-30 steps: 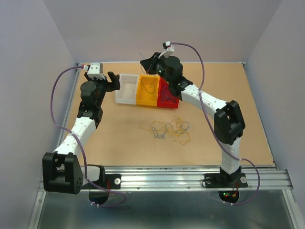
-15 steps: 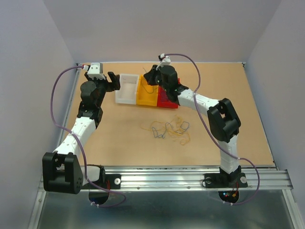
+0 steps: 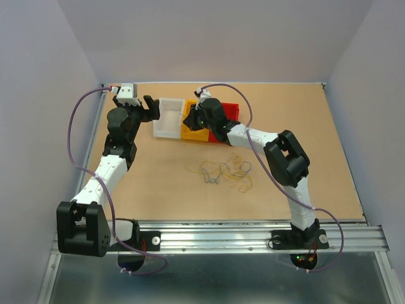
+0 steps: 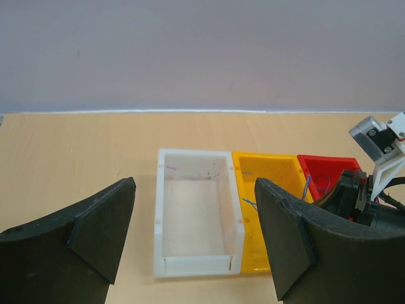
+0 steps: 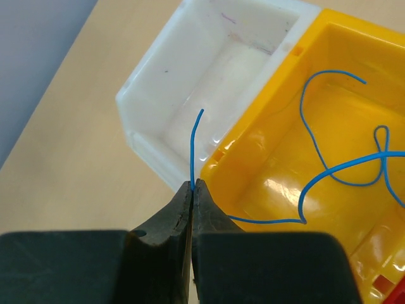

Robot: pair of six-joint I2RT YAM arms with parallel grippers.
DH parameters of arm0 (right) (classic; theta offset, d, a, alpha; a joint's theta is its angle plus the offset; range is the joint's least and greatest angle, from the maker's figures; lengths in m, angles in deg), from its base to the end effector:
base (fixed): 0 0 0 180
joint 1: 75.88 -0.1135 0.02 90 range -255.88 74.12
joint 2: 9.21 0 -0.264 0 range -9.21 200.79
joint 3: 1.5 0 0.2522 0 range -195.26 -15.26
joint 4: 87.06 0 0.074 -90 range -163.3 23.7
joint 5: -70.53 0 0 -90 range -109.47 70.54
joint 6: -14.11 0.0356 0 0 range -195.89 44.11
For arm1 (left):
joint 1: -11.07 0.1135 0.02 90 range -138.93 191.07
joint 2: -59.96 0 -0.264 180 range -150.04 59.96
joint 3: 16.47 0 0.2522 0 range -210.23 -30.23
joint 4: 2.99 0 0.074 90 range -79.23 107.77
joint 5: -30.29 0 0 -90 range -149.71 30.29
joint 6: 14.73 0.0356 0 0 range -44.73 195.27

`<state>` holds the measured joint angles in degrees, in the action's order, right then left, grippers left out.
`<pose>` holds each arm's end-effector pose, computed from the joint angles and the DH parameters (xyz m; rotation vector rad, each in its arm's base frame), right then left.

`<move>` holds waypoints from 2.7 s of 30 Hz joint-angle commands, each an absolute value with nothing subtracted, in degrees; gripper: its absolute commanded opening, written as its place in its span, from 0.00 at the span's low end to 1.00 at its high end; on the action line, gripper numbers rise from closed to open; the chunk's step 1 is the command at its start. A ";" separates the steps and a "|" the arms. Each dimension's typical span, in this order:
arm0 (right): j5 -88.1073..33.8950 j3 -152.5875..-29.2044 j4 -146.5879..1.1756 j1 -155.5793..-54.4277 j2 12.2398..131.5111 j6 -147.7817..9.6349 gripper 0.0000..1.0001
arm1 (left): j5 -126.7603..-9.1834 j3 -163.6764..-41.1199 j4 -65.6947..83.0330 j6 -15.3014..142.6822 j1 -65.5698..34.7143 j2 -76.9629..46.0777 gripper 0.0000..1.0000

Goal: Untangle the cables

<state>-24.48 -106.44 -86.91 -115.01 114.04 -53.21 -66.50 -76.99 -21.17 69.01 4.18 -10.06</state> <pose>0.3921 0.3230 0.2204 -0.3442 1.9459 0.8050 0.2841 -0.0386 0.3365 0.1061 1.4220 -0.2735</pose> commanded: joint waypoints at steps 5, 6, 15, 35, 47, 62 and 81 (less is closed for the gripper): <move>-14.02 -110.18 -79.37 -114.99 113.40 -54.00 0.01 | -67.88 -79.71 -24.82 69.38 4.48 -9.64 0.87; -13.23 -110.71 -78.15 -114.99 113.84 -54.18 0.00 | -67.97 -79.71 -24.82 69.29 4.39 -9.65 0.87; -5.67 -127.64 -65.93 -115.07 124.20 -56.55 0.01 | -68.06 -80.06 -24.82 69.47 4.48 -10.52 0.87; -0.13 -134.36 -59.94 -116.13 125.10 -59.10 0.28 | -70.26 -80.15 -24.82 70.35 4.48 -10.70 0.88; 3.29 -123.57 -61.96 -118.94 112.01 -60.42 0.38 | -71.31 -80.06 -24.82 70.87 4.39 -10.61 0.89; 16.04 -70.92 -74.97 -118.94 72.58 -52.87 0.60 | -83.70 -81.99 -17.81 87.10 -11.48 -13.86 0.92; 13.67 -44.53 -71.02 -118.86 35.36 -50.93 0.54 | -87.39 -92.44 3.47 106.38 -30.15 -32.75 0.78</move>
